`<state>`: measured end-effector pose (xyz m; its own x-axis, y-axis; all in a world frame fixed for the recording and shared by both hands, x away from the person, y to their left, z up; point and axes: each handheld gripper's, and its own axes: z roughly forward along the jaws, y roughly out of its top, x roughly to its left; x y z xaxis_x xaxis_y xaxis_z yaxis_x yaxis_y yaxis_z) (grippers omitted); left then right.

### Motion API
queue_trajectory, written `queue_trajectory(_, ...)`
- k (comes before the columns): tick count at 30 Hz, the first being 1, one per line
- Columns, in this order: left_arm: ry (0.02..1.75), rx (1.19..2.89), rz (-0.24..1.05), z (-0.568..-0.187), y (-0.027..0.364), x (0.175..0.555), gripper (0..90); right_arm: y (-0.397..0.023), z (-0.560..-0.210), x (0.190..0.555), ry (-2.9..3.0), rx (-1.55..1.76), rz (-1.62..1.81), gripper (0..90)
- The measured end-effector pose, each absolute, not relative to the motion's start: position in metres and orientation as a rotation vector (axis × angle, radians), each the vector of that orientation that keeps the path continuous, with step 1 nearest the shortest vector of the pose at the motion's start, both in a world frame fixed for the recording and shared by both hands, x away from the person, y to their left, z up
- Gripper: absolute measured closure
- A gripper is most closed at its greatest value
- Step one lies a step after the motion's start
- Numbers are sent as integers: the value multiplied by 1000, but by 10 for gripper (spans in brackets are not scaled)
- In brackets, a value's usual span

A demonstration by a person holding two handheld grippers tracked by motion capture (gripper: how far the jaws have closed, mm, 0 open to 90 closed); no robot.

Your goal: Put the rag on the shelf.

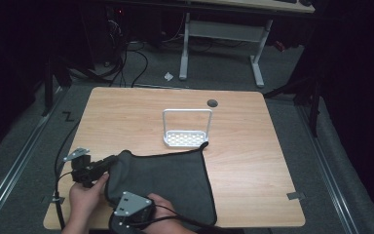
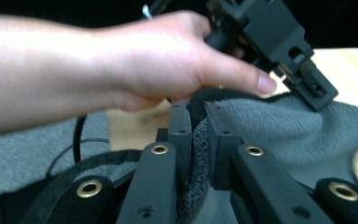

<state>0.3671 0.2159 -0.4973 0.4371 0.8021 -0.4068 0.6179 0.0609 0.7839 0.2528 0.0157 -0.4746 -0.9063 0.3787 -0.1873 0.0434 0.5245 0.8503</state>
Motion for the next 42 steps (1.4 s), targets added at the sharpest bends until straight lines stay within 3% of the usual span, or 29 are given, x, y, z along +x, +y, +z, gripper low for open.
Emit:
queue_trajectory(9,1219,1723,296,-476,139,383,810,-67,-472,257,2326,498,1320,824)
queue_trajectory(18,1262,1821,310,-485,74,399,808,-129,-480,254,2285,621,1278,817)
queue_trajectory(29,1215,1917,315,-489,28,406,804,-181,-492,250,2280,725,1205,802)
queue_trajectory(38,1199,1964,313,-492,3,412,795,-198,-503,250,2308,781,1154,776)
queue_trajectory(42,1185,1956,284,-493,-9,414,750,-204,-506,247,2331,790,1129,716)
